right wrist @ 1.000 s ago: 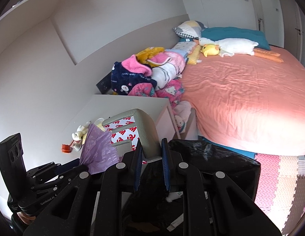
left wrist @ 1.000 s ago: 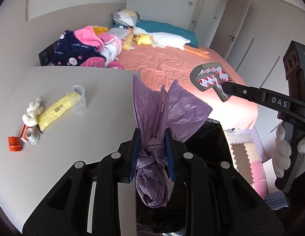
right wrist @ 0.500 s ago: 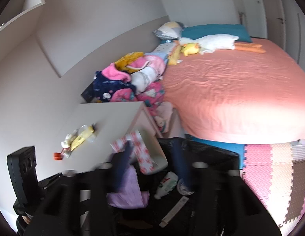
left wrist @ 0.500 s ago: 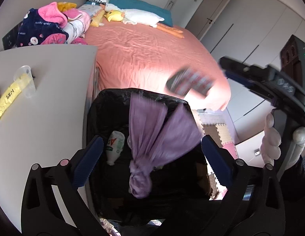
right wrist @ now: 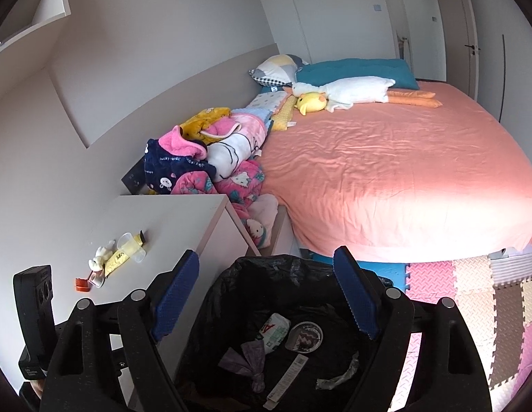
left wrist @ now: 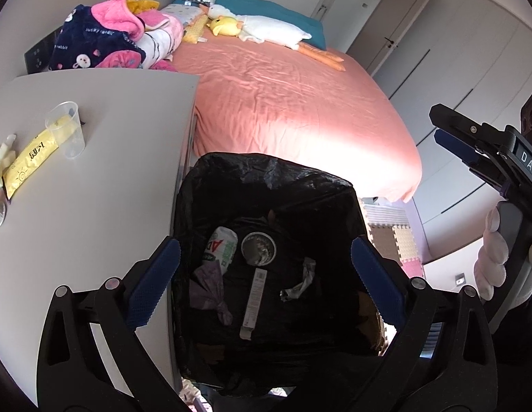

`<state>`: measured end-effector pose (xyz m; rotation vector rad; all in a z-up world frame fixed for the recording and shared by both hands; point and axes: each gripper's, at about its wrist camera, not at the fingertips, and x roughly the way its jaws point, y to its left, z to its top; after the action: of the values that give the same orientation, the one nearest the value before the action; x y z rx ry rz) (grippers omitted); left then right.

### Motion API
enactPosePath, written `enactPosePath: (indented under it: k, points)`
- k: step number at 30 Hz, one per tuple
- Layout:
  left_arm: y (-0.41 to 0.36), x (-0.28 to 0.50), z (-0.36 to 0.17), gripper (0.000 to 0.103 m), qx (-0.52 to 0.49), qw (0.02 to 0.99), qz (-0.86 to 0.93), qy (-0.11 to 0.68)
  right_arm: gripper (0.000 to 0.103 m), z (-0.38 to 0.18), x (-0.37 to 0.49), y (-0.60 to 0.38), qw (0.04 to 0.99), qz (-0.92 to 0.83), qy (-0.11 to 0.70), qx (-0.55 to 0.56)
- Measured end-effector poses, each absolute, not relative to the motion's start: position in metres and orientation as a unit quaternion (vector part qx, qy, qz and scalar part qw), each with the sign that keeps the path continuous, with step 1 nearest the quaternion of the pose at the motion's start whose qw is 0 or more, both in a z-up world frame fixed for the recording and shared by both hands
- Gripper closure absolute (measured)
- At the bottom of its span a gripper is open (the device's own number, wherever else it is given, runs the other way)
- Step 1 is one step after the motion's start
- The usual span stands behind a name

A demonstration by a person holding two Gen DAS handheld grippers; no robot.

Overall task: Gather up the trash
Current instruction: 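Open both tools to drop the purple bag and wrapper into the bag, then move both tools back over the table toward the remaining trash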

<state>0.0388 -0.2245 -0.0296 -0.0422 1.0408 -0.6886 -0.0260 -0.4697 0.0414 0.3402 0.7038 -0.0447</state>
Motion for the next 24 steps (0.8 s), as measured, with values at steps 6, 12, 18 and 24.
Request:
enactPosePath:
  k: [6, 12, 18, 24]
  points:
    - [-0.213, 0.044, -0.031, 0.007, -0.027, 0.818, -0.309, 0.485, 0.022, 0.04, -0.016, -0.456, 0.925, -0.006, 0.347, 0.157]
    - [-0.196, 0.046, -0.033, 0.007, -0.035, 0.823, -0.288, 0.488, 0.022, 0.037, -0.004, -0.438, 0.922, 0.014, 0.355, 0.15]
    - [-0.176, 0.047, -0.035, 0.007, -0.044, 0.831, -0.264, 0.489, 0.022, 0.034, 0.009, -0.417, 0.92, 0.037, 0.362, 0.143]
    - [-0.152, 0.047, -0.036, 0.007, -0.051, 0.839, -0.237, 0.488, 0.022, 0.031, 0.021, -0.394, 0.92, 0.06, 0.365, 0.131]
